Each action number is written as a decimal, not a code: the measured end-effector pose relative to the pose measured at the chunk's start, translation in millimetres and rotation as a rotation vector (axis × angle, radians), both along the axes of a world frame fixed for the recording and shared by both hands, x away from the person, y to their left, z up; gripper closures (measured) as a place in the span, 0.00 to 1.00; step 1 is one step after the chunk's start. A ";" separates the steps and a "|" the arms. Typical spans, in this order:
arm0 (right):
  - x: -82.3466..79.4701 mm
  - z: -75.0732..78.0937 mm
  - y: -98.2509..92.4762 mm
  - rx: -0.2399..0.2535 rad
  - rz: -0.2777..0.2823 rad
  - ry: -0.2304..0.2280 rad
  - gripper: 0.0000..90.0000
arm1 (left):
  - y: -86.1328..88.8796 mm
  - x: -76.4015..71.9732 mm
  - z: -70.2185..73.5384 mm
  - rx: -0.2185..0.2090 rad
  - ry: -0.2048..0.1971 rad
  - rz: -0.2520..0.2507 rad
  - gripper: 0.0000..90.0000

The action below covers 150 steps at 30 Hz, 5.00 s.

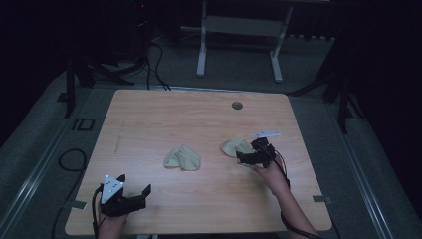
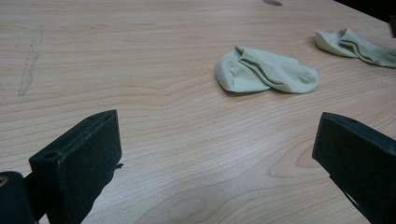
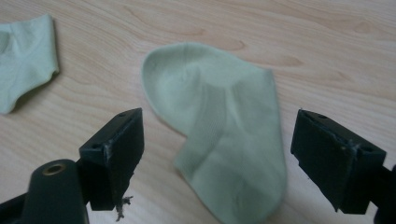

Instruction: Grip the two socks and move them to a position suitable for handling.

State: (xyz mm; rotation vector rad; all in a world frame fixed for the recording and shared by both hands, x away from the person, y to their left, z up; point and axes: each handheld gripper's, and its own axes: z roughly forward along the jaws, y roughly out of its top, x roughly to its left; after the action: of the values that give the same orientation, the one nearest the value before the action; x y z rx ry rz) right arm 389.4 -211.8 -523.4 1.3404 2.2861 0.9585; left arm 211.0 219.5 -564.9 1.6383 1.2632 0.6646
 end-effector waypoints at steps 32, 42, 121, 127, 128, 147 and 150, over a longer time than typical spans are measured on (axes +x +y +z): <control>30.8 -25.3 40.5 -0.175 -0.011 0.017 0.88 | -4.6 0.8 -1.1 0.019 0.017 -0.037 0.01; 20.1 -2.3 39.2 -0.133 0.029 0.009 0.90 | -4.2 1.0 -1.2 0.017 0.017 -0.036 0.01; -129.1 -5.4 75.6 -0.053 0.251 -0.086 0.42 | -59.9 0.7 13.4 0.093 0.030 -0.288 0.16; -138.1 2.8 59.6 -0.022 0.241 -0.093 0.45 | -92.0 -1.7 23.4 0.124 0.004 -0.455 0.55; -139.2 2.9 58.5 -0.025 0.246 -0.095 0.46 | -96.9 -0.5 24.7 0.125 0.005 -0.474 0.61; -150.3 -33.3 72.5 -0.130 0.330 0.000 0.74 | -157.2 44.0 -1.4 0.340 0.156 -0.545 0.99; -151.1 -34.0 71.9 -0.137 0.334 0.000 0.80 | -156.1 45.8 -4.4 0.341 0.165 -0.542 0.99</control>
State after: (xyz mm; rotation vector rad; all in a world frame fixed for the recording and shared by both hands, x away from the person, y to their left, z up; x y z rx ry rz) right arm 238.3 -139.9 -557.4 0.9208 2.5746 0.8770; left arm 256.7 63.4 -569.3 2.2388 0.7771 0.4234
